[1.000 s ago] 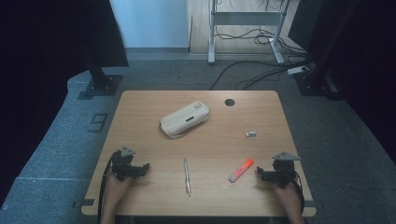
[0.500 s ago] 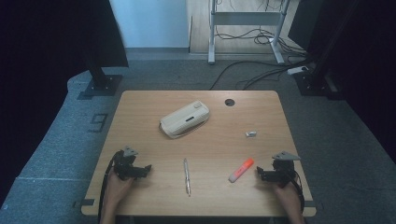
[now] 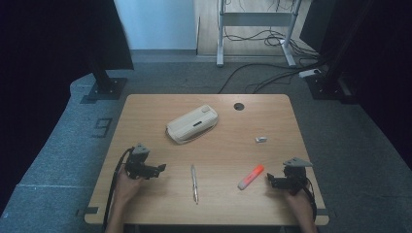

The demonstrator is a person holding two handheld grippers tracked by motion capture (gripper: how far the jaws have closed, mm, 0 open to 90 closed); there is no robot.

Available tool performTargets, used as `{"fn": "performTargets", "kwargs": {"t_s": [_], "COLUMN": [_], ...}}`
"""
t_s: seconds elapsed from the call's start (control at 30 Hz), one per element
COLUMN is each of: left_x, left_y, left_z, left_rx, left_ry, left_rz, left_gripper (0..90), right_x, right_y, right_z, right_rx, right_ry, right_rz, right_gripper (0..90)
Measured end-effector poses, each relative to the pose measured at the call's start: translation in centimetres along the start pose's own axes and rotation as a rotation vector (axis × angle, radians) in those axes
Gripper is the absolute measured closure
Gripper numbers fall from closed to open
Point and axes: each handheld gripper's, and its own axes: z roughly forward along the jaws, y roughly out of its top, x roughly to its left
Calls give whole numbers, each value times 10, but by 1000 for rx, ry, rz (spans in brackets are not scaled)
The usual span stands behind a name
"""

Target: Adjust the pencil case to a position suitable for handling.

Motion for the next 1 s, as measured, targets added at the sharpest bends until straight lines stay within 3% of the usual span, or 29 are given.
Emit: {"fn": "performTargets", "kwargs": {"t_s": [0.2, 0.3, 0.33, 0.37, 0.4, 0.43, 0.47, 0.5, 0.6, 0.63, 0.67, 0.7, 0.73, 0.77, 1.0], "left_x": [-2, -1, -1, 2, 2, 5, 5, 7, 10, 9, 9, 6, 6, 4, 2], "left_y": [16, 28, 28, 33, 33, 39, 39, 41, 44, 49, 49, 52, 52, 58, 78], "left_z": [5, 8, 8, 8, 8, 9, 9, 9, 11, 13, 13, 15, 15, 18, 26], "left_rx": [22, 38, 38, 25, 25, 4, 4, -37, -37, -18, -18, -14, -14, 29, 50], "left_ry": [-19, -73, -73, -115, -115, -160, -160, -165, -159, -106, -106, -65, -65, -62, -82], "left_rz": [31, 22, 22, 7, 7, -4, -4, 7, 15, 40, 40, 67, 67, 70, 80], "left_gripper": [24, 28, 33, 34, 34, 35, 41, 63, 84, 85, 88, 95, 97, 89, 96], "right_x": [0, 0, 0, 0, 0, 0, 0, 0, 0, 0, 0, 0, 0, 0, 0], "right_y": [0, 0, 0, 0, 0, 0, 0, 0, 0, 0, 0, 0, 0, 0, 0], "right_z": [0, 0, 0, 0, 0, 0, 0, 0, 0, 0, 0, 0, 0, 0, 0], "right_rx": [0, 0, 0, 0, 0, 0, 0, 0, 0, 0, 0, 0, 0, 0, 0], "right_ry": [0, 0, 0, 0, 0, 0, 0, 0, 0, 0, 0, 0, 0, 0, 0], "right_rz": [0, 0, 0, 0, 0, 0, 0, 0, 0, 0, 0, 0, 0, 0, 0], "right_gripper": [69, 69, 69, 69, 69, 69, 70, 69, 69, 70, 69, 70, 70, 70, 70]}}
